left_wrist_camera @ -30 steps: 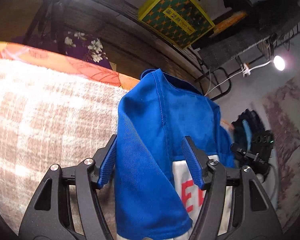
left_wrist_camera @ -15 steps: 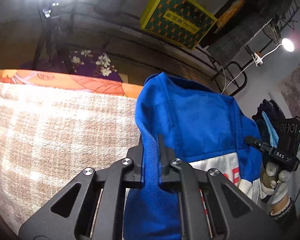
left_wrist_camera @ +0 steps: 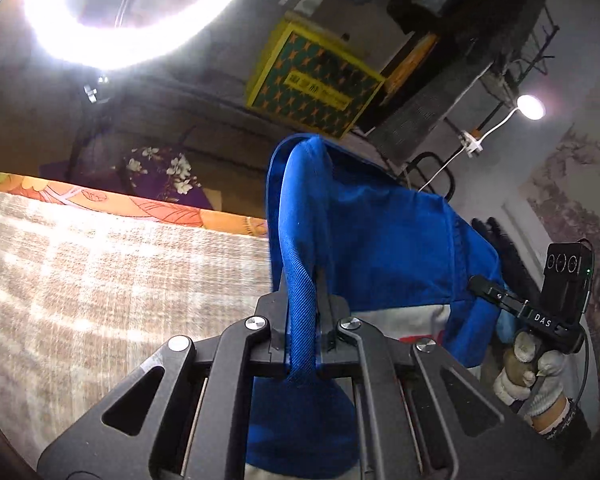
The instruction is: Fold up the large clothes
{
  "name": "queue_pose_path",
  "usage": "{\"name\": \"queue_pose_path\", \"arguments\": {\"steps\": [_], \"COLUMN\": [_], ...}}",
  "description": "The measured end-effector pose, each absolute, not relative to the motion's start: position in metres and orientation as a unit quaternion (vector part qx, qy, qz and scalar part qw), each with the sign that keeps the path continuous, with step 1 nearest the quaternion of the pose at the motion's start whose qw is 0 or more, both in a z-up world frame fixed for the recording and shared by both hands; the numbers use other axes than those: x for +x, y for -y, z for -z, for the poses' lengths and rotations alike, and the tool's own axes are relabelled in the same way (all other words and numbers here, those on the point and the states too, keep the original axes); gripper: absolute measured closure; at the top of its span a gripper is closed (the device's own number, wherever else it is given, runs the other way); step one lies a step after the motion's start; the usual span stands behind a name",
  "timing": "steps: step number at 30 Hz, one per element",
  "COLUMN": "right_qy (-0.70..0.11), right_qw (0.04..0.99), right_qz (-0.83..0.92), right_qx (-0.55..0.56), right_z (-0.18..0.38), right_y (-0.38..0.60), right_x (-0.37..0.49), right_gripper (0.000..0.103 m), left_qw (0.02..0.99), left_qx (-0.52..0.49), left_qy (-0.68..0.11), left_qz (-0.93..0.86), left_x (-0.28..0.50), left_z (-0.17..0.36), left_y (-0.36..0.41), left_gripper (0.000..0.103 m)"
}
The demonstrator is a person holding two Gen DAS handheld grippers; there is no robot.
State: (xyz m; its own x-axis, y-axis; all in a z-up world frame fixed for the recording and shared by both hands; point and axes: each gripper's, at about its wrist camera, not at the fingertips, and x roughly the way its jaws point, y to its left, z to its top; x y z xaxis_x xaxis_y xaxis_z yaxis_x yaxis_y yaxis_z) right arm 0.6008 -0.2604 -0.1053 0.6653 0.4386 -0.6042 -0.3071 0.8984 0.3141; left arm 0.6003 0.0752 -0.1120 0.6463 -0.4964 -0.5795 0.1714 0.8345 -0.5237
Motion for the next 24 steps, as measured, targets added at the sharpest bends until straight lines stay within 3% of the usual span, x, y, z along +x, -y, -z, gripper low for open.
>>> {"name": "queue_pose_path", "arguments": {"steps": [14,24], "right_qy": [-0.322,-0.333], "right_qw": [0.918,0.914], "right_qz": [-0.228,-0.231], "right_qx": [0.046,0.021], "right_z": [0.048,0.048], "right_y": [0.23,0.205], "right_x": [0.485,0.382], "right_gripper": [0.096,0.098], "left_qw": [0.895,0.895], "left_qx": [-0.195,-0.183], "left_qy": [-0.35,-0.363], "left_qz": [0.195,0.184], "left_x": [0.48,0.378], "left_z": [0.053,0.059], "left_y": [-0.077,-0.086], "left_gripper": [0.098,0.098]}}
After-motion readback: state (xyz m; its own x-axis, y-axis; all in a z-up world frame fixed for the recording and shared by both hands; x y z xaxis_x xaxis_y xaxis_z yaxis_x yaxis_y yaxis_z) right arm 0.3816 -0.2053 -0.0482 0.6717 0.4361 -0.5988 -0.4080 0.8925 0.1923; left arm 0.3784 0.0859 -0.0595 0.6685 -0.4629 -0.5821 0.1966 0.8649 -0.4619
